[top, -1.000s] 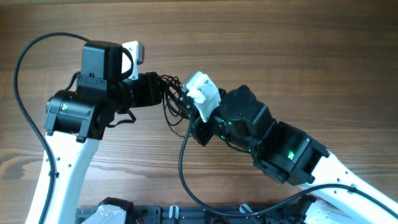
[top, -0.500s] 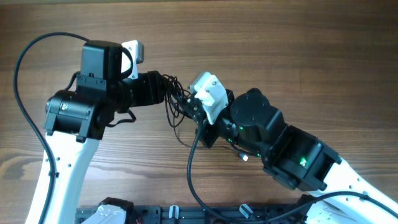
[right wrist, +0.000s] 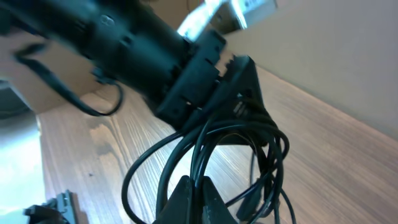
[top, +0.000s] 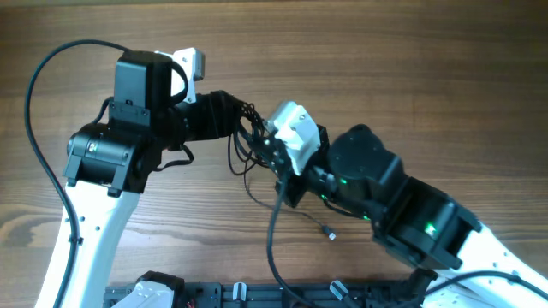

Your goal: Untangle cables

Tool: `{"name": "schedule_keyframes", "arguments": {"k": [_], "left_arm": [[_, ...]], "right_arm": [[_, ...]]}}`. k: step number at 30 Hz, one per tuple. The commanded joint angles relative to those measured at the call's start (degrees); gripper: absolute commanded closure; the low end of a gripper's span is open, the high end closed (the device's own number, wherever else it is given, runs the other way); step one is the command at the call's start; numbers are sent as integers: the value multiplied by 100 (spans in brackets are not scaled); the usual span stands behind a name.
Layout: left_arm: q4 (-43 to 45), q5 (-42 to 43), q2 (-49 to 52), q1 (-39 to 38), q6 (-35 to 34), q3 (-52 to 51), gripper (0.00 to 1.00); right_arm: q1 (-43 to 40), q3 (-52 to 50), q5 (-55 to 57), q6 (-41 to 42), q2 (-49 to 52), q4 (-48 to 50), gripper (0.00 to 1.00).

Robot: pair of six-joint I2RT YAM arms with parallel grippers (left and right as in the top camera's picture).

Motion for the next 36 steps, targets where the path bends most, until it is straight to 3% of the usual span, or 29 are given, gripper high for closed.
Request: {"name": "schedule_keyframes", "arguments": {"k": [1,5,10,15,17,22,28,31,36], "left_arm": [[94,83,-9,-31,-11,57,38],[98,-101,-9,-31,-431,57,53],[175,-431,-9,-33,-1292,57,63],[142,-358,-9,-33,-1469,57,54],[-11,-367,-9,-31,-1445,57,54],[-487,-367,4,-33,-828,57,57],[-973,-348,11,-33,-146,57,34],[-1084,-319,11,-33,710,57,27],[-1132,-323,11,-31,1749,57,29]], "right_arm": [[-22,92,-240,-63,-372,35,96],[-22,92,-240,-63,-507,22,96],[-22,92,-240,-61,-531,-98,96],[-22,92,-238,-63,-527,-219,96],[-22,92,-238,-63,-527,-225,96],[-22,92,-236,-79,-527,-221,96],[-22,92,-236,-79,-527,-223,96],[-22,92,-236,-81,-527,-223,96],[-24,92,-236,-79,-527,-225,96]]}}
